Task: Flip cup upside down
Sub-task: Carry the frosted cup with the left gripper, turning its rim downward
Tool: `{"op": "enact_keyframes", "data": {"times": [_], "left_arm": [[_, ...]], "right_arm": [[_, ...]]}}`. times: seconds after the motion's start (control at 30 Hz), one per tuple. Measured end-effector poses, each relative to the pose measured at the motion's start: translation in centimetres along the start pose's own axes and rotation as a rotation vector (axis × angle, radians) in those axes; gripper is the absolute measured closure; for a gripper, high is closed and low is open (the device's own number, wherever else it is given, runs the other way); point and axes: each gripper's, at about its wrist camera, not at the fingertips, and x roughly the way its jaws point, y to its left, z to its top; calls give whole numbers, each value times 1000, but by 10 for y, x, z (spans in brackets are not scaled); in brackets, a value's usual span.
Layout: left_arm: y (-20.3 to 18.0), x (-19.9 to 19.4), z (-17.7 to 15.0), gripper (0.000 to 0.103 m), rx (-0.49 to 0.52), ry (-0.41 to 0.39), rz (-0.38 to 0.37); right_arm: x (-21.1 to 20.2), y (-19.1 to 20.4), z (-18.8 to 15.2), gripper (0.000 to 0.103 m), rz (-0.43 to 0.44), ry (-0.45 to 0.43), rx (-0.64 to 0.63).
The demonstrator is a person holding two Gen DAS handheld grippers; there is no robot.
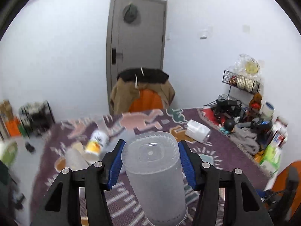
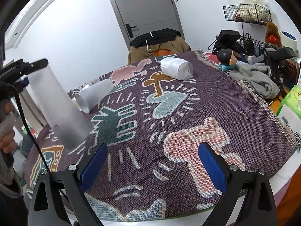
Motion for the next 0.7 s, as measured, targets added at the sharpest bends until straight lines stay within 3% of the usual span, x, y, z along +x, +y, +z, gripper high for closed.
{"op": "enact_keyframes", "data": {"times": [0.17,0.6,0.7], "left_arm": [[-25,-1,-8,45,156,-74,70],[-41,30,-35,44,236,-87,89],[-40,39,-44,43,249,-67,144]], "right_arm": [[2,0,-1,5,-3,5,0],[13,-4,-4,5,-10,34,10],[15,-6,-5,5,-12,41,15]]}}
